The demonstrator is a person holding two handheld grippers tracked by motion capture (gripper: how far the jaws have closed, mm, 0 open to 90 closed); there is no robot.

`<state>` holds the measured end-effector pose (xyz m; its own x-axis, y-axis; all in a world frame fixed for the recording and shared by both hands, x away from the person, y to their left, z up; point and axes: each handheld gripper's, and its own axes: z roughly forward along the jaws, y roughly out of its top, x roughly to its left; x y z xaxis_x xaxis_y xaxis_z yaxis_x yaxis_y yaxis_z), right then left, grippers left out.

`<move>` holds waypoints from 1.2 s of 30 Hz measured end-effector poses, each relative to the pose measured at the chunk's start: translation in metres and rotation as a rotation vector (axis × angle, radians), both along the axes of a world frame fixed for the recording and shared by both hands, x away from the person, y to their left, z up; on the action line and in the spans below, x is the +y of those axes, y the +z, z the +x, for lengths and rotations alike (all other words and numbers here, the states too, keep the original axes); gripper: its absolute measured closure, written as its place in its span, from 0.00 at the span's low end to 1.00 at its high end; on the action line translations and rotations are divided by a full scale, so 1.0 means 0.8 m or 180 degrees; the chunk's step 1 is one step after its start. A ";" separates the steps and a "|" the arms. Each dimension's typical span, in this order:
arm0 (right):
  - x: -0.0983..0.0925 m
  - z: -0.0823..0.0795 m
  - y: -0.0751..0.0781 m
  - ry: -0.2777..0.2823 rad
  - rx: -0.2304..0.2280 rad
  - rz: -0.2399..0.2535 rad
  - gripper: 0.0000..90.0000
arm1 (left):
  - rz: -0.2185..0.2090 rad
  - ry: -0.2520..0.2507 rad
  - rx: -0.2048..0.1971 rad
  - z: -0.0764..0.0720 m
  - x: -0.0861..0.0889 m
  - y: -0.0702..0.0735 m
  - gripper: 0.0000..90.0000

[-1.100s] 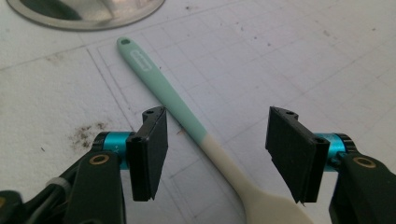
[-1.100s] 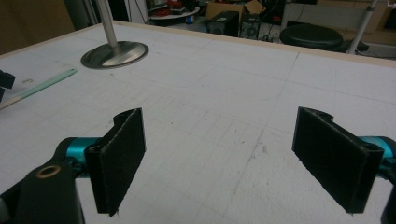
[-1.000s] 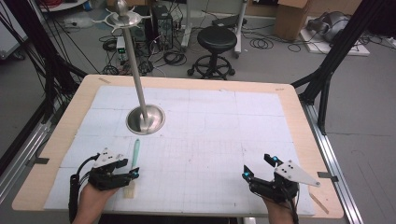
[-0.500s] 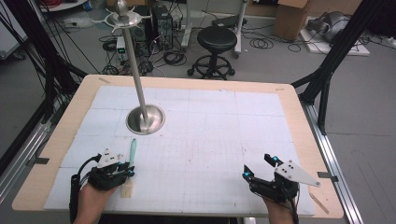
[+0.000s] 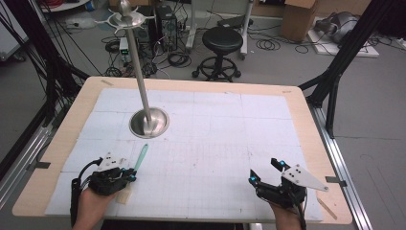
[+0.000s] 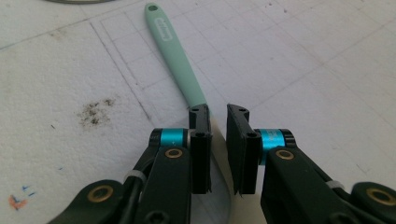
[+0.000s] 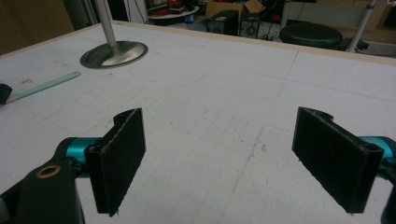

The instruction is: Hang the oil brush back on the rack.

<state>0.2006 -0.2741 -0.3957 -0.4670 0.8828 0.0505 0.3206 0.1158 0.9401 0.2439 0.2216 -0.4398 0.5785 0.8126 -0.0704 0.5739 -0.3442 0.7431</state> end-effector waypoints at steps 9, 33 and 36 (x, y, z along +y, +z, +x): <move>0.000 0.000 0.000 0.0016 0.0014 0.0001 0.18 | 0.0142 -0.0017 -0.0034 -0.002 -0.001 -0.001 0.82; 0.003 0.002 -0.002 0.0051 0.0042 0.0020 0.18 | -0.0271 -0.0008 -0.0209 -0.009 0.011 0.013 0.91; 0.006 0.004 -0.002 0.0094 0.0054 0.0058 0.18 | -0.0381 -0.0031 -0.0289 -0.012 0.012 0.018 0.91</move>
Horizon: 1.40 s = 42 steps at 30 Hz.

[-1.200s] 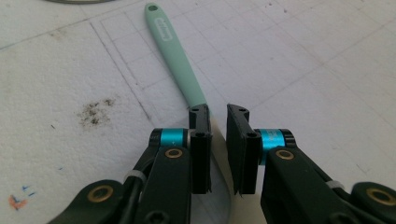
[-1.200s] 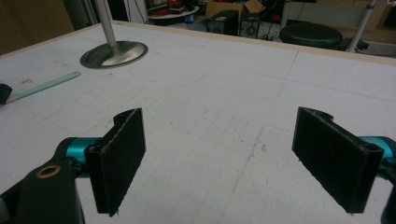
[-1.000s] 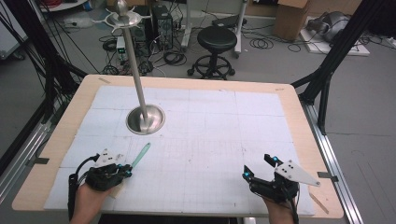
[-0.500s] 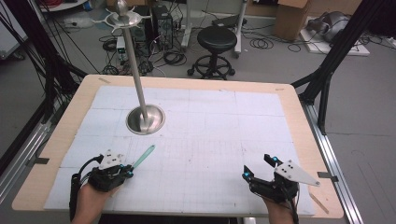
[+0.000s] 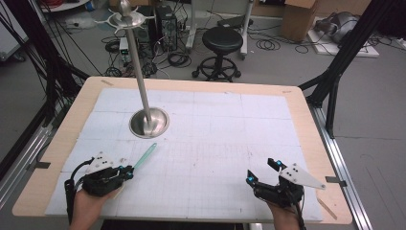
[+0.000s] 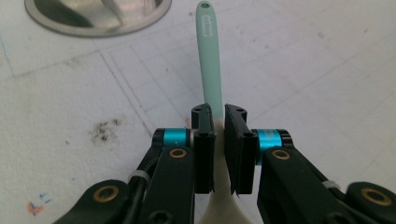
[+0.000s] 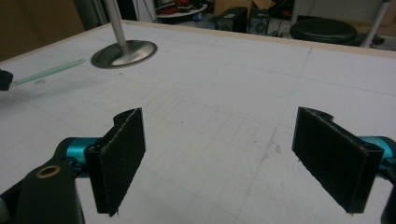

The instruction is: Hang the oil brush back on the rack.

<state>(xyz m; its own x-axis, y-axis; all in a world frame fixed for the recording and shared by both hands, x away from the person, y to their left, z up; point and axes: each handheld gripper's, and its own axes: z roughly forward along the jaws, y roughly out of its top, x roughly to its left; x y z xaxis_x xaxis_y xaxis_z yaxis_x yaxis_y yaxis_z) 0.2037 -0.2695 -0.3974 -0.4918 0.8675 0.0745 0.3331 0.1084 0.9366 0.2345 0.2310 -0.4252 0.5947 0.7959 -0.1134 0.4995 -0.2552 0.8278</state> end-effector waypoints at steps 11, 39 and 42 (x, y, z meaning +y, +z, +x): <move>0.063 0.027 0.009 0.0539 0.0165 0.0465 0.18 | -0.0428 -0.0227 -0.0489 -0.019 -0.011 0.033 0.91; 0.221 0.088 0.052 0.1706 0.0355 0.0777 0.45 | -0.0520 -0.0614 -0.0889 -0.045 -0.055 0.058 0.91; 0.224 0.089 0.055 0.1720 0.0342 0.0796 0.45 | -0.0515 -0.0612 -0.0904 -0.045 -0.056 0.058 0.91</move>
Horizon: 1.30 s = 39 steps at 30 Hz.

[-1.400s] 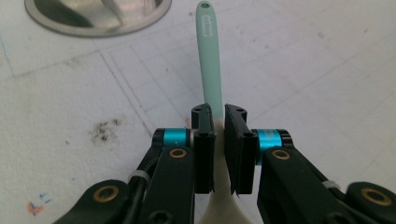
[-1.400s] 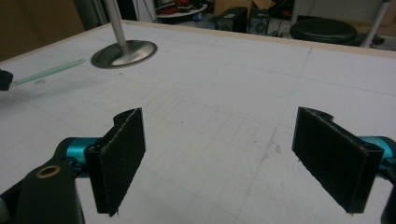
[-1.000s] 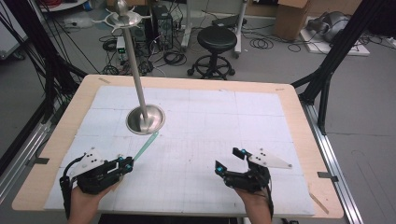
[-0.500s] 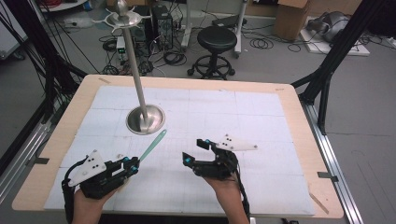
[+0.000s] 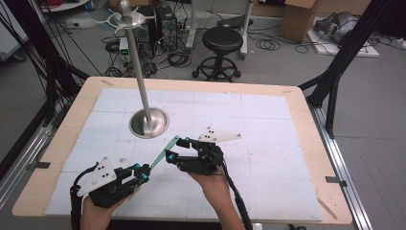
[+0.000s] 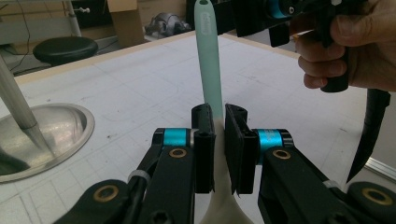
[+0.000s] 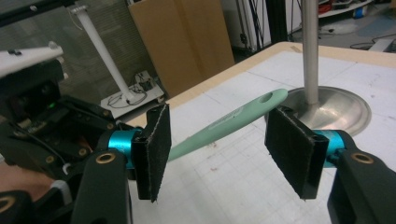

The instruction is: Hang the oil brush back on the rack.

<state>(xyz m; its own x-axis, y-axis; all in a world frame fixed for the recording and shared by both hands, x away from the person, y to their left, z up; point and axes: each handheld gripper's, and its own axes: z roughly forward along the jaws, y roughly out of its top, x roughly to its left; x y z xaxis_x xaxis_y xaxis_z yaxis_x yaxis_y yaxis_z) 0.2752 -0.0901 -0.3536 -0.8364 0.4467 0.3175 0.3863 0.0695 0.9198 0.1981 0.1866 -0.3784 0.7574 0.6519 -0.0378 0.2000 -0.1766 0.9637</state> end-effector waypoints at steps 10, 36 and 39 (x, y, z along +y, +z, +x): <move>-0.002 0.003 0.005 -0.0052 0.0093 0.0152 0.64 | 0.0010 0.0004 -0.0050 -0.003 -0.002 0.001 0.91; -0.007 -0.001 0.014 0.0517 0.0310 0.0741 0.93 | -0.0144 -0.0402 0.0028 0.005 0.000 -0.002 0.89; -0.009 -0.001 0.021 0.0697 0.0222 0.0732 0.93 | -0.0295 -0.0719 0.0188 0.019 0.008 0.006 0.67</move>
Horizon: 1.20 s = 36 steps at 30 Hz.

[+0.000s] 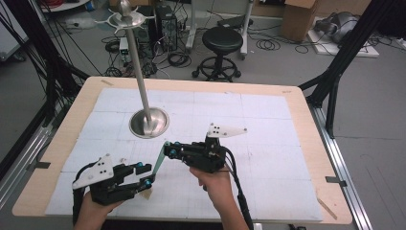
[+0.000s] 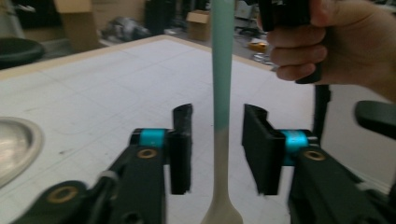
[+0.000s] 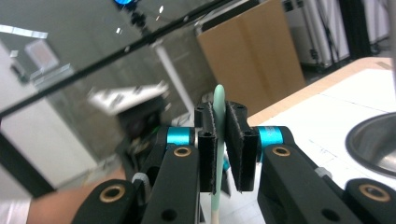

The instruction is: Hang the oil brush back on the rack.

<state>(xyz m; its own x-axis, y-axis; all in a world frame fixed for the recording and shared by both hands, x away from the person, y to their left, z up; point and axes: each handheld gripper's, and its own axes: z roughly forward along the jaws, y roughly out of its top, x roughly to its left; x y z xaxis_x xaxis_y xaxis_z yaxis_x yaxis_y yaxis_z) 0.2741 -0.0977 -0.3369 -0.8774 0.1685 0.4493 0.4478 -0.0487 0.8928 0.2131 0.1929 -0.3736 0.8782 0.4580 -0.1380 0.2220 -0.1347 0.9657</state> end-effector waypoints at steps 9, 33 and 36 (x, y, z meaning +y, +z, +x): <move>0.006 -0.003 0.007 0.0411 -0.0228 -0.0151 0.93 | 0.0033 -0.0691 0.0193 0.028 -0.008 0.013 0.79; -0.138 -0.045 -0.014 -0.1291 -0.0552 -0.0546 0.27 | -0.0171 0.0062 0.0087 0.084 0.023 0.048 0.93; -0.161 -0.054 -0.024 -0.1501 -0.0522 -0.0590 0.23 | -0.0253 0.0107 0.0032 0.097 0.028 0.068 0.93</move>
<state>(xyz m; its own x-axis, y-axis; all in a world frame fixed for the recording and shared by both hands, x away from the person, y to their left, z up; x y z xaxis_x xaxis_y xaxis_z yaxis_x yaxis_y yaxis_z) 0.2307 -0.2266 -0.3559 -0.7433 0.6252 0.2378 0.2691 -0.0459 0.9620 0.2911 0.2153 -0.3190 0.8608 0.4745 -0.1838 0.2349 -0.0501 0.9707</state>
